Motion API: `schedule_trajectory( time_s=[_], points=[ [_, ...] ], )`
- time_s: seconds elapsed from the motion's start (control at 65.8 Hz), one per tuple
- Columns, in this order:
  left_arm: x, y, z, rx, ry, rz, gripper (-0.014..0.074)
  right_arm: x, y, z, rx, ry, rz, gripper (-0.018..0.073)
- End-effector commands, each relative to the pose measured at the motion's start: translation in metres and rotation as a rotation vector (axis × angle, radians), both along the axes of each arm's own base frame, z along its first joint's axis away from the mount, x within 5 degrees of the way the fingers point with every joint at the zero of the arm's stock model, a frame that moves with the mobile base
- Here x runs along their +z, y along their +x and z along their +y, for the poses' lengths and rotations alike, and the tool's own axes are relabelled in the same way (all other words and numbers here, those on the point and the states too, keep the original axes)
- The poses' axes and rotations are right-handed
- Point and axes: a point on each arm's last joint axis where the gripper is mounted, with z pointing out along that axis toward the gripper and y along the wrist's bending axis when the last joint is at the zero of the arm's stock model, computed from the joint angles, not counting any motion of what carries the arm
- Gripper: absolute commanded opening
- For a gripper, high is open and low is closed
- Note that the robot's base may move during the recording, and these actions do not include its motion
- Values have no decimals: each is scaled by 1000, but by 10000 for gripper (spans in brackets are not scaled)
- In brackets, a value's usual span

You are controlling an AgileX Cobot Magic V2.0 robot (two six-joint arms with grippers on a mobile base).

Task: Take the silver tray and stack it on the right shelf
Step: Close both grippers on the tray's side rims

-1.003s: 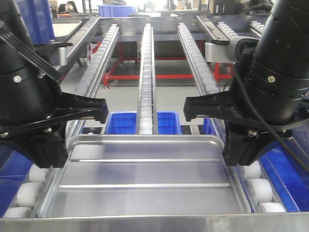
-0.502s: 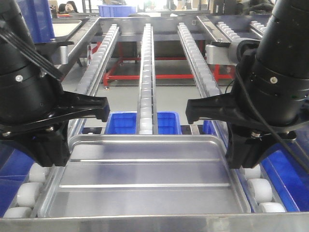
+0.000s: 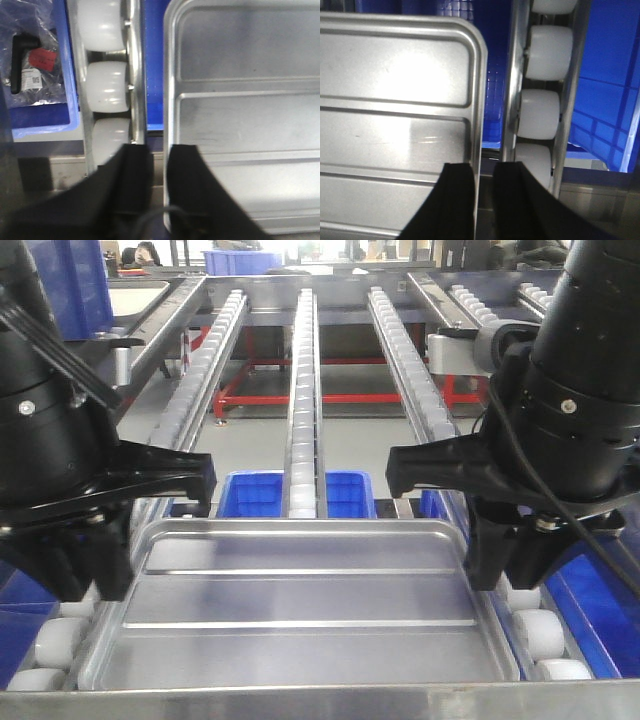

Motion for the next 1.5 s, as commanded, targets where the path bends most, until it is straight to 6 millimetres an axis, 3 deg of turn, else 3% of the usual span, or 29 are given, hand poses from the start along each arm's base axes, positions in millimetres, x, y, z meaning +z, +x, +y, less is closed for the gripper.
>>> schedule_trajectory(
  time_s=[0.0, 0.167, 0.593, 1.216, 1.338, 1.49],
  points=[
    [17, 2, -6, 3, -71, -62, 286, 17, 5, 3, 16, 45, -85, 333],
    [11, 6, -9, -11, -64, -74, 288, 8, 10, 6, 20, 40, -78, 376],
    [-11, 14, -17, -21, -58, -57, 252, -5, 14, 9, 22, 30, -58, 375],
    [-11, 14, -17, -20, -53, -53, 235, -6, 14, 9, 21, 25, -50, 372],
    [-12, 12, -15, -14, -32, -32, 99, -6, 13, 8, 19, 19, -41, 325],
    [-12, 11, -14, -12, -21, -22, -110, -7, 12, 7, 18, 9, -28, 146]
  ],
)
